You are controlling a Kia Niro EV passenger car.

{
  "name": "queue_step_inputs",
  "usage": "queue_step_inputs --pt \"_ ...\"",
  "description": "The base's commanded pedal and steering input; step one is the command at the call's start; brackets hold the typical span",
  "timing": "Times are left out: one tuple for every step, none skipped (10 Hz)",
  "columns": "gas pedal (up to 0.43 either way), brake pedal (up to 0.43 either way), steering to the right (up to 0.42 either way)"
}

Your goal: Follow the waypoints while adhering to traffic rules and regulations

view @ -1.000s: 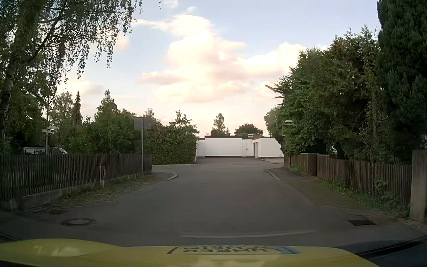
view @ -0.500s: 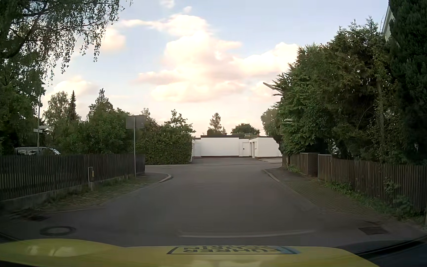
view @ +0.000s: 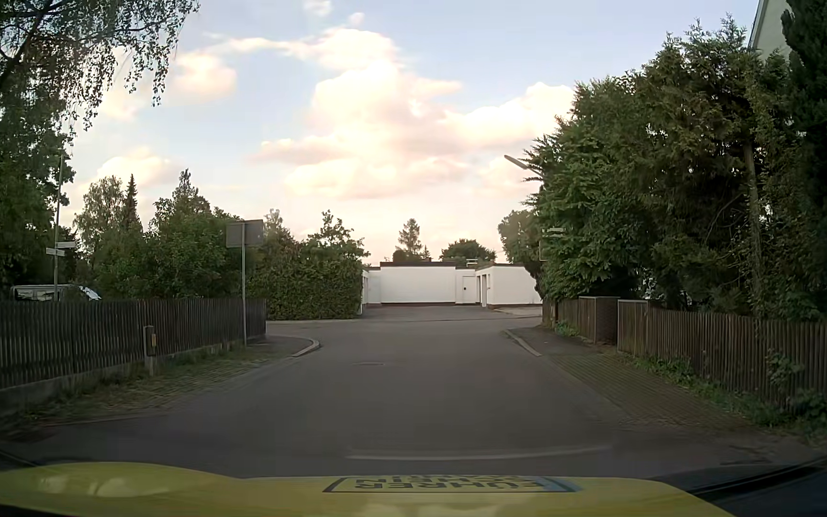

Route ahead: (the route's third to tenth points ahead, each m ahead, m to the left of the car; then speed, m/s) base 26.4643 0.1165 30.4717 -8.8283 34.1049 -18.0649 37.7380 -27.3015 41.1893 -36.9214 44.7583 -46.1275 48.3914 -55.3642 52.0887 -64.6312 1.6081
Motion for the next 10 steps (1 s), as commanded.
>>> queue_step_inputs --pt "0.000 0.000 0.071" --pt "0.000 0.000 0.071" --pt "0.000 0.000 0.071" --pt "0.000 0.000 0.071" --pt "0.000 0.000 0.071" --pt "0.000 0.000 0.071" --pt "0.000 0.000 0.071" --pt "0.000 0.000 0.071" --pt "0.000 0.000 0.071" --pt "0.000 0.000 0.071"
